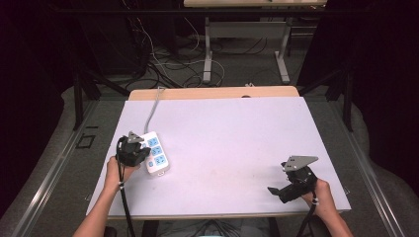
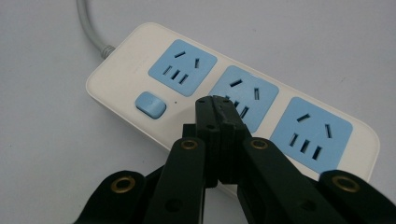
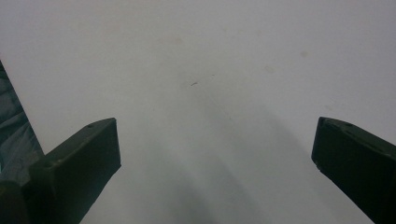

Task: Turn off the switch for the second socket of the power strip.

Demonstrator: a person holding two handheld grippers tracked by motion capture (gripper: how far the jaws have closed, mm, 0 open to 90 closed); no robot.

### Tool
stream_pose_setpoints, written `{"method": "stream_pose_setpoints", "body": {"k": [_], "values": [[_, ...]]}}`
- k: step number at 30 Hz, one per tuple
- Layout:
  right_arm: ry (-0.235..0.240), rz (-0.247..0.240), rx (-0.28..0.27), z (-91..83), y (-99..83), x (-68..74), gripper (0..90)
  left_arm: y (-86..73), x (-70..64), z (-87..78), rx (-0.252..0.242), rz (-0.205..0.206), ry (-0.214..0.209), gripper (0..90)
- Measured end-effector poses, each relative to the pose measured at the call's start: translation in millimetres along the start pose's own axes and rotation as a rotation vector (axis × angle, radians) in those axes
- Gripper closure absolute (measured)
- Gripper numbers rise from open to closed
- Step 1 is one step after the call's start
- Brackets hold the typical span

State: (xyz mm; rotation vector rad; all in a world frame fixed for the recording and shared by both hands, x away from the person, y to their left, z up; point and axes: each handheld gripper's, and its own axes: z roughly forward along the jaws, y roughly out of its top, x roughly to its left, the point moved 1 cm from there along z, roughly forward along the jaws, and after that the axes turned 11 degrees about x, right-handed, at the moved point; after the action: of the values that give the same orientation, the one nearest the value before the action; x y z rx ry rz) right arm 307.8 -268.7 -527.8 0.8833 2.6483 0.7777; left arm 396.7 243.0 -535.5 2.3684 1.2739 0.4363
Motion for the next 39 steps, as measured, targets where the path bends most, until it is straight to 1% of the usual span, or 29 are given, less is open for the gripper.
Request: {"method": "stream_pose_setpoints", "body": {"k": [1,2,3,5,6,7,9,11,12,13,18,19,20,23,24,25,26,28,29,31,32,35,39], "values": [[-0.001,0.003,0.0,0.2,0.1,0.2,0.7,-0.2,-0.9,0.9,-0.011,-0.006,0.008,90.0],[-0.001,0.003,0.0,0.2,0.1,0.2,0.7,-0.2,-0.3,0.6,-0.008,-0.005,0.001,90.0],[-0.005,0.003,0.002,0.1,0.0,0.2,0.6,-0.8,0.2,1.1,-0.017,-0.009,0.001,90.0],[0.001,0.001,0.0,0.4,0.1,0.1,0.6,-1.3,2.1,1.2,-0.022,-0.008,-0.014,90.0],[0.004,0.0,0.011,-0.3,0.1,-0.1,0.7,-1.7,2.6,0.8,-0.018,-0.014,-0.017,90.0],[0.004,0.0,0.01,-0.2,0.1,-0.1,0.7,-1.9,2.8,0.9,-0.019,-0.014,-0.018,90.0],[0.002,-0.006,0.01,0.0,0.2,-0.6,0.7,-1.7,1.7,0.5,-0.012,-0.009,-0.016,90.0],[0.003,0.0,0.012,0.0,0.1,-0.1,0.7,-1.6,1.1,1.2,-0.021,-0.008,-0.004,90.0],[0.0,-0.01,0.009,0.1,0.3,-0.9,0.7,-2.0,1.3,0.9,-0.016,-0.013,-0.014,90.0],[0.003,-0.001,0.012,-0.1,0.1,-0.1,0.7,-2.2,1.8,1.1,-0.021,-0.013,-0.013,90.0],[-0.002,0.0,0.007,0.3,-0.1,-0.4,0.7,-2.7,2.8,1.5,-0.027,-0.021,-0.017,90.0],[-0.004,-0.006,0.004,0.4,0.0,-0.9,0.7,-2.9,2.5,1.8,-0.032,-0.026,-0.014,90.0],[-0.002,0.003,0.007,0.0,-0.2,-0.2,0.7,-2.9,2.7,1.9,-0.033,-0.027,-0.014,90.0],[0.0,-0.006,0.007,0.4,0.0,-0.9,0.7,-3.3,1.8,2.1,-0.032,-0.025,-0.014,90.0],[0.003,0.0,0.011,0.2,0.0,-0.4,0.7,-3.4,1.8,2.0,-0.031,-0.023,-0.013,90.0],[0.002,-0.007,0.01,0.3,0.1,-0.9,0.7,-3.4,2.1,2.1,-0.032,-0.028,-0.016,90.0],[0.001,-0.012,0.009,0.3,0.2,-1.2,0.7,-3.4,3.2,1.4,-0.023,-0.026,-0.024,90.0],[0.003,-0.001,0.011,0.1,-0.1,-0.4,0.7,-3.6,3.0,2.7,-0.03,-0.035,-0.021,90.0],[-0.003,0.001,0.006,0.3,-0.1,-0.4,0.7,-3.5,2.8,2.8,-0.03,-0.034,-0.024,90.0],[0.001,0.0,0.009,0.3,-0.1,-0.4,0.7,-3.2,2.3,2.5,-0.021,-0.029,-0.023,90.0],[0.0,-0.006,0.008,0.4,0.0,-0.8,0.7,-3.3,1.8,3.0,-0.028,-0.033,-0.021,90.0],[0.0,-0.011,0.007,0.5,0.1,-1.2,0.7,-3.4,2.7,2.4,-0.024,-0.031,-0.023,90.0],[0.001,-0.001,0.008,0.6,-0.2,-0.4,0.7,-3.4,2.7,2.3,-0.024,-0.029,-0.023,90.0]]}}
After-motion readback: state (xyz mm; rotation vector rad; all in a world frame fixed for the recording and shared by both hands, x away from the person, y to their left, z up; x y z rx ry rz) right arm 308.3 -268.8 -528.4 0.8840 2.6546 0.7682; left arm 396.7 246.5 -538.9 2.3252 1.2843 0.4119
